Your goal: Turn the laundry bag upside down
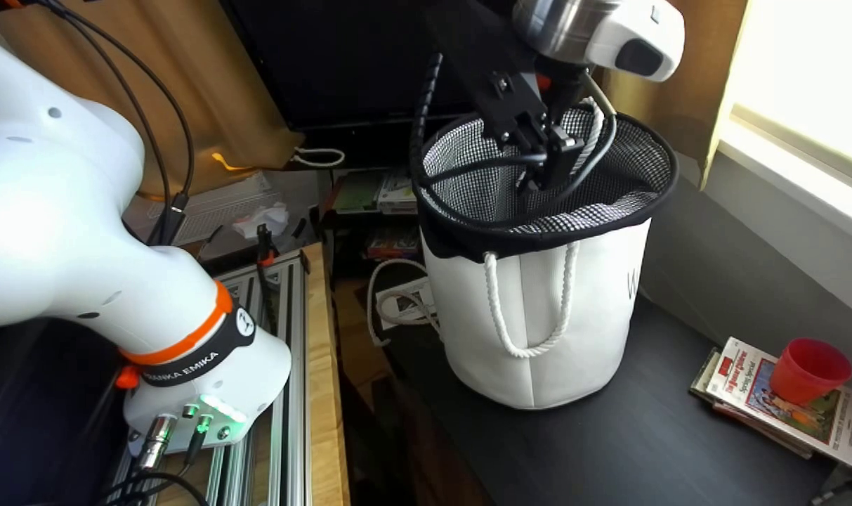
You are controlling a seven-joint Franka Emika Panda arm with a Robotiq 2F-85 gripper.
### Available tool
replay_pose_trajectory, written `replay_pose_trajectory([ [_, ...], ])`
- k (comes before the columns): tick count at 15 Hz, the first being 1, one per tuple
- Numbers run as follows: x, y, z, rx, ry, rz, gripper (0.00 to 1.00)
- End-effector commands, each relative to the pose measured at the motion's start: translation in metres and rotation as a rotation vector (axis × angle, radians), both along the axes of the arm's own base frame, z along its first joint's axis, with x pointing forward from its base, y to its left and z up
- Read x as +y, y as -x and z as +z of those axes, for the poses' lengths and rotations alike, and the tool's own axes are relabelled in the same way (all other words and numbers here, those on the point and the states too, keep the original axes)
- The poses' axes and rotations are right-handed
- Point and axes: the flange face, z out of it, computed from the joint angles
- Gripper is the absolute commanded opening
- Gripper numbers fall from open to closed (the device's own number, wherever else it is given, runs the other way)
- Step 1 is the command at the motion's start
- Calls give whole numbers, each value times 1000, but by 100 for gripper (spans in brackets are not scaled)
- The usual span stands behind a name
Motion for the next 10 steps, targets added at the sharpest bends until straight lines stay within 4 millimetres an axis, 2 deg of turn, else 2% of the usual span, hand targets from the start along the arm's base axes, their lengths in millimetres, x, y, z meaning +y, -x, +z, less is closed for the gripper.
replay_pose_trajectory([
  [1, -23, -10, -27, 15, -15, 27, 100],
  [8, -70, -18, -32, 13, 4, 2, 100],
  [10, -76, -24, -41, -3, 6, -17, 100],
])
